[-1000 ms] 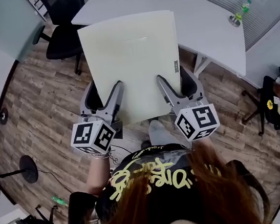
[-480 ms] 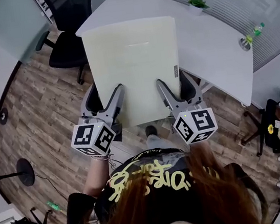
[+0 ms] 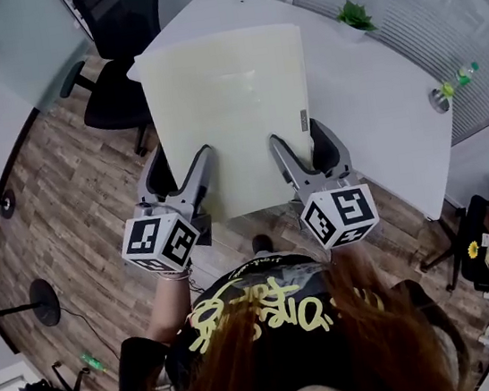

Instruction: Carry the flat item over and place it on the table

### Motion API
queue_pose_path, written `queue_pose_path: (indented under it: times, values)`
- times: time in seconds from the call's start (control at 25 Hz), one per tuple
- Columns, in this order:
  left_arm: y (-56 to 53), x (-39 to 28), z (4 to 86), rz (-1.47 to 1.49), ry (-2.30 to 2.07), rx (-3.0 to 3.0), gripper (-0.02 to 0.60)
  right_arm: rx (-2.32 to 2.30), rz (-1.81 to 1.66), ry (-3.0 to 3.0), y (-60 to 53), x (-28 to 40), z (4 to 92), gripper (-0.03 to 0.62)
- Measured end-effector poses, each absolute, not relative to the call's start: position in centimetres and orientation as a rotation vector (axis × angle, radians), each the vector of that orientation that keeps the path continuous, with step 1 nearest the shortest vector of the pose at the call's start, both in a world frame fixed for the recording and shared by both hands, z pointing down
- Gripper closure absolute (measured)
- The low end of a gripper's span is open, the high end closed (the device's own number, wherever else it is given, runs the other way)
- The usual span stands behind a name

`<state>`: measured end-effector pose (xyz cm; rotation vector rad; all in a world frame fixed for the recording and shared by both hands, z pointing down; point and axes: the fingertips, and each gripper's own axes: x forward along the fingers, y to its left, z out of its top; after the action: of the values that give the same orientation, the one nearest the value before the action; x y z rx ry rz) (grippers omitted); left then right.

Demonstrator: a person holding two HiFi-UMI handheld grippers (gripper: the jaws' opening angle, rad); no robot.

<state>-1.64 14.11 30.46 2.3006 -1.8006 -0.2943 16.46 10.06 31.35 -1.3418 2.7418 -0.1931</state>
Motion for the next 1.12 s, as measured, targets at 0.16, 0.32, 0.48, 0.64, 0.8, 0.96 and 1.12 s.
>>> queue_pose_path:
  times: [0.16,0.32,0.48,0.64,0.8,0.96,1.12]
  values:
    - [11.9,-1.4,30.8,-0.297,-1.826,2.282,0.221,-1.312,-0.2,2.76,7.5,16.6,31.7,0.283]
    - [10.5,-1.7,31.2,-0.302,-1.842,2.26,0.221,-1.295,-0.198,2.775,5.7,16.3,32.0,0.283]
    - [9.6,-2.1,31.4,-0.299,-1.837,2.258,0.221,-1.297,-0.207,2.777,4.9,15.9,32.2,0.283]
    - [8.9,-2.3,31.2,-0.303,-1.837,2.259,0.221,-1.304,-0.207,2.782,4.3,15.6,32.0,0.284]
    - [8.3,-2.2,31.1,-0.307,-1.833,2.263,0.221,-1.307,-0.197,2.777,3.7,15.9,31.7,0.284]
    - [8.2,-2.3,31.0,-0.299,-1.843,2.261,0.221,-1.296,-0.2,2.776,3.5,15.7,31.7,0.284]
    - [7.8,-2.1,30.8,-0.296,-1.857,2.257,0.221,-1.277,-0.203,2.778,3.0,15.8,31.6,0.284]
